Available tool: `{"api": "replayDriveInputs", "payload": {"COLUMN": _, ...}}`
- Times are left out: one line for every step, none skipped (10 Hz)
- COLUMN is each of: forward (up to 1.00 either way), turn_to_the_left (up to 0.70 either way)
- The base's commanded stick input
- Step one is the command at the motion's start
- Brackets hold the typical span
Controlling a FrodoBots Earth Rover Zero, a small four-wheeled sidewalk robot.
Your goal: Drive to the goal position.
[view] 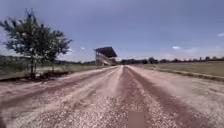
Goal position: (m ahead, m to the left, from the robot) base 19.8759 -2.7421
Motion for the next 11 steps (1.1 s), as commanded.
{"api": "replayDriveInputs", "payload": {"forward": 1.00, "turn_to_the_left": 0.00}}
{"api": "replayDriveInputs", "payload": {"forward": 1.00, "turn_to_the_left": 0.00}}
{"api": "replayDriveInputs", "payload": {"forward": 1.00, "turn_to_the_left": 0.00}}
{"api": "replayDriveInputs", "payload": {"forward": 1.00, "turn_to_the_left": 0.00}}
{"api": "replayDriveInputs", "payload": {"forward": 1.00, "turn_to_the_left": 0.00}}
{"api": "replayDriveInputs", "payload": {"forward": 1.00, "turn_to_the_left": 0.00}}
{"api": "replayDriveInputs", "payload": {"forward": 1.00, "turn_to_the_left": 0.00}}
{"api": "replayDriveInputs", "payload": {"forward": 1.00, "turn_to_the_left": 0.00}}
{"api": "replayDriveInputs", "payload": {"forward": 1.00, "turn_to_the_left": 0.00}}
{"api": "replayDriveInputs", "payload": {"forward": 1.00, "turn_to_the_left": 0.00}}
{"api": "replayDriveInputs", "payload": {"forward": 1.00, "turn_to_the_left": 0.00}}
